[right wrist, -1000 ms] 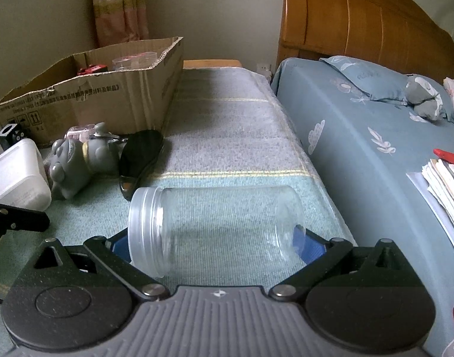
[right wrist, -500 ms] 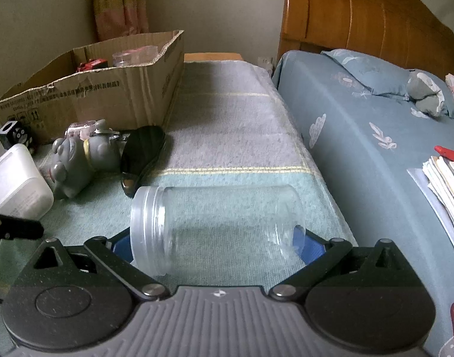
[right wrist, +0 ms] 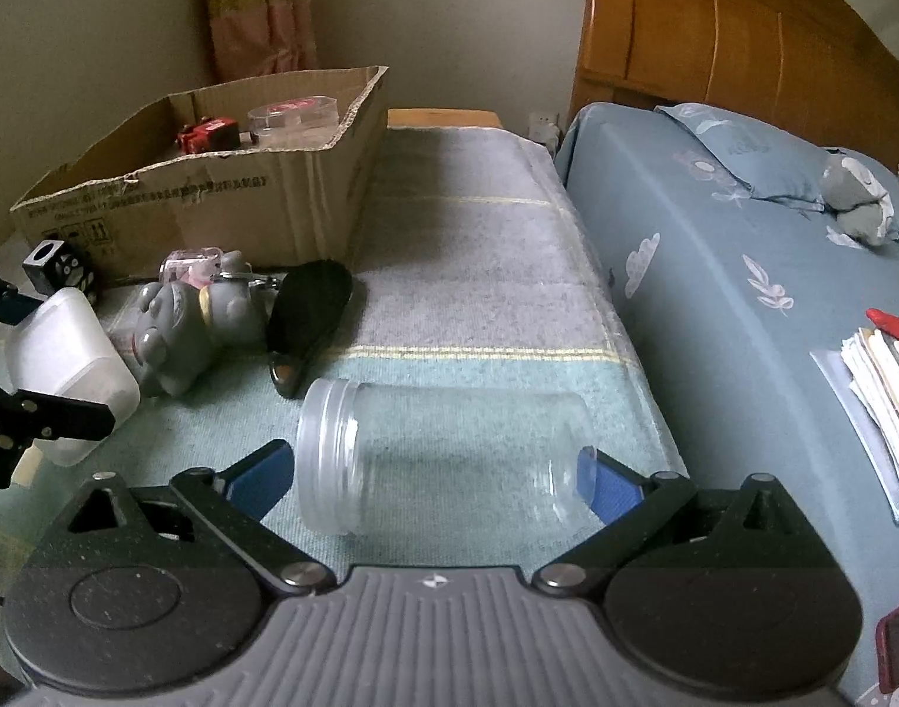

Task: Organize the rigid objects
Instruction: 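Lift and carry the white container and clear jar toward the cardboard box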

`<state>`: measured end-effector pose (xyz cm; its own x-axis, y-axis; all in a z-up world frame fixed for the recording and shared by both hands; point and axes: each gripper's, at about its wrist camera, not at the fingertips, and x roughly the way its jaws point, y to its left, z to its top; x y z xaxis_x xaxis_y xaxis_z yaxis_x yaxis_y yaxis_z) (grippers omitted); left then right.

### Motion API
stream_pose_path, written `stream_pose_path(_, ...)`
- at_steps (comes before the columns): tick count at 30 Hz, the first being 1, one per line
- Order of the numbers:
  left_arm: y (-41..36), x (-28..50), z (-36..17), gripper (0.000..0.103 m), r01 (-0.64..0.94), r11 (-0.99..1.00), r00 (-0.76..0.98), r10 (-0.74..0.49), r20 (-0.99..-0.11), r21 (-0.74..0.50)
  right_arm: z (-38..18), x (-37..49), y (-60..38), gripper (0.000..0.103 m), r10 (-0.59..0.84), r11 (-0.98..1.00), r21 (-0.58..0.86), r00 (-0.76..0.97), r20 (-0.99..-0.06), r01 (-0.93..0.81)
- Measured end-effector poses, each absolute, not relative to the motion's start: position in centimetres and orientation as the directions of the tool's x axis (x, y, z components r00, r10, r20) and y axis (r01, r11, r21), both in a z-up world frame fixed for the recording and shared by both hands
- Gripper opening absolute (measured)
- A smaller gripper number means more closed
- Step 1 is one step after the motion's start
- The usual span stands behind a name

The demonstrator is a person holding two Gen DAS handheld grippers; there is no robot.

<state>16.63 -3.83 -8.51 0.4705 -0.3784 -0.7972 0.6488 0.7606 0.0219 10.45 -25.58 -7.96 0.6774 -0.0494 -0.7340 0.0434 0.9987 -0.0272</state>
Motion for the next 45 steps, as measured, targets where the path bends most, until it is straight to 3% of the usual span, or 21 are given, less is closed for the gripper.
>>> stream_pose_path(2, -3.8, 16.7, -8.5, 0.083, 0.646, 0.763, 0.471, -0.381, -0.796, 0.017, -7.9, 10.6, -25.6, 0.1, -0.057, 0.998, -0.028, 0.673, -0.737, 0.053)
stream_pose_path(3, -3.7, 16.7, -8.4, 0.083, 0.647, 0.762, 0.47, -0.382, -0.796, 0.016, -8.0, 10.8, -25.7, 0.095, -0.063, 0.998, -0.03, 0.665, -0.744, 0.061)
stream_pose_path(20, -2.9, 15.7, -4.9, 0.083, 0.664, 0.748, 0.467, -0.423, -0.777, -0.008, -4.8, 10.8, -24.8, 0.094, 0.031, 0.989, -0.071, 0.665, -0.746, -0.126)
stream_pose_path(27, -3.0, 16.1, -1.6, 0.083, 0.671, 0.739, 0.508, -0.407, -0.759, 0.053, -1.8, 11.3, -24.2, 0.094, 0.136, 0.97, -0.045, 0.683, -0.718, -0.241)
stream_pose_path(45, -1.8, 26.6, 2.0, 0.083, 0.515, 0.851, 0.641, -0.305, -0.705, 0.1, 4.0, 16.5, -21.6, 0.094, 0.208, 0.927, -0.126, 0.763, -0.612, -0.353)
